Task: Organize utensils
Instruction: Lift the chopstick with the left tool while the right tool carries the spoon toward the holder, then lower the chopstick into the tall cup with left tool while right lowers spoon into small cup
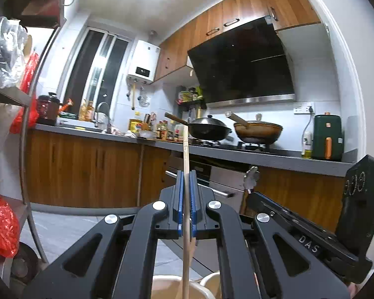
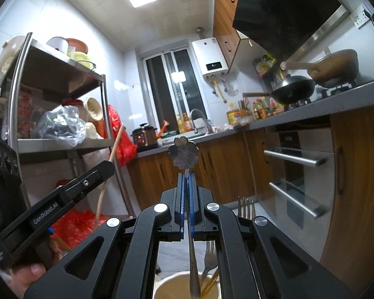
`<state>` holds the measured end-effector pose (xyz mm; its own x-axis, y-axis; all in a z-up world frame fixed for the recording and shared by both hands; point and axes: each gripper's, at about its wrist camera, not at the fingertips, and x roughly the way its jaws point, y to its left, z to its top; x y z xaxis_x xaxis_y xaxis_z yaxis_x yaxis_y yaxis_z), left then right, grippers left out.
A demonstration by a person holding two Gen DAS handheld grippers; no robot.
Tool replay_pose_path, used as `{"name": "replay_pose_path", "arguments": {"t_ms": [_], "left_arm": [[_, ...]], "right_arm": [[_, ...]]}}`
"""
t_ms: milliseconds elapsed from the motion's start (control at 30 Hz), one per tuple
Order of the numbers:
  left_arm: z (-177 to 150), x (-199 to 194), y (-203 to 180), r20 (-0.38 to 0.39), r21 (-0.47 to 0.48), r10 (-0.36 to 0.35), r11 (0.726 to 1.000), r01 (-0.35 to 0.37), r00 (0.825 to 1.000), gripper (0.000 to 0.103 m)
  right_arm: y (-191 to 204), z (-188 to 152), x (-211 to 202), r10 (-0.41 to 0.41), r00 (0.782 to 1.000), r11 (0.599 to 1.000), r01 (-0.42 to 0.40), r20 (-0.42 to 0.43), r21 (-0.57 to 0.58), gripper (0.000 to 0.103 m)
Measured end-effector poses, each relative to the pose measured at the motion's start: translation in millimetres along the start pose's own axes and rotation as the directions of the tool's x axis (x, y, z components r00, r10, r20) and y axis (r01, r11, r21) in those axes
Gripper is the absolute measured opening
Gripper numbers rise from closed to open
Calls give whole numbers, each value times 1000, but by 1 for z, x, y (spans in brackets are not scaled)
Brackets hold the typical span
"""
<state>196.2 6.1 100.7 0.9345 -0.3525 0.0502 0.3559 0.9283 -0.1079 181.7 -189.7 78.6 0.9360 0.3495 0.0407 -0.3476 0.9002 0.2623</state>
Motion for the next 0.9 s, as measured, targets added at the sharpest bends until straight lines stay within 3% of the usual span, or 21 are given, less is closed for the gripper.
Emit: {"name": "replay_pose_path", "arguments": {"t_ms": [133, 367, 533, 733, 800, 867, 900], "left_arm": [[-9, -3, -1, 18, 8, 25, 1000, -25, 1000, 4], [-21, -21, -11, 14, 80, 6, 997, -7, 1000, 4], [-23, -37, -12, 13, 118, 47, 992, -49, 999, 4], [-24, -42, -6, -35, 114, 62, 992, -58, 997, 7], [-24, -44, -5, -45, 113, 65, 992, -59, 997, 11], [-22, -46, -6, -49, 117, 69, 991, -63, 996, 25], [-21, -49, -7, -51, 119, 69, 991, -62, 996, 27]], "right_arm": [[1, -5, 2, -3, 1000, 1000, 3, -1, -11, 4], [5, -13, 3, 2, 998, 998, -5, -62, -58, 4], [10, -18, 11, 25, 980, 994, -44, -200, -95, 4], [12, -33, 9, 43, 954, 990, -80, -297, -114, 4], [13, -37, 8, 41, 947, 989, -83, -319, -119, 5], [14, -39, 6, 42, 942, 989, -87, -332, -120, 6], [15, -38, 5, 45, 941, 989, -90, -335, -121, 9]]}}
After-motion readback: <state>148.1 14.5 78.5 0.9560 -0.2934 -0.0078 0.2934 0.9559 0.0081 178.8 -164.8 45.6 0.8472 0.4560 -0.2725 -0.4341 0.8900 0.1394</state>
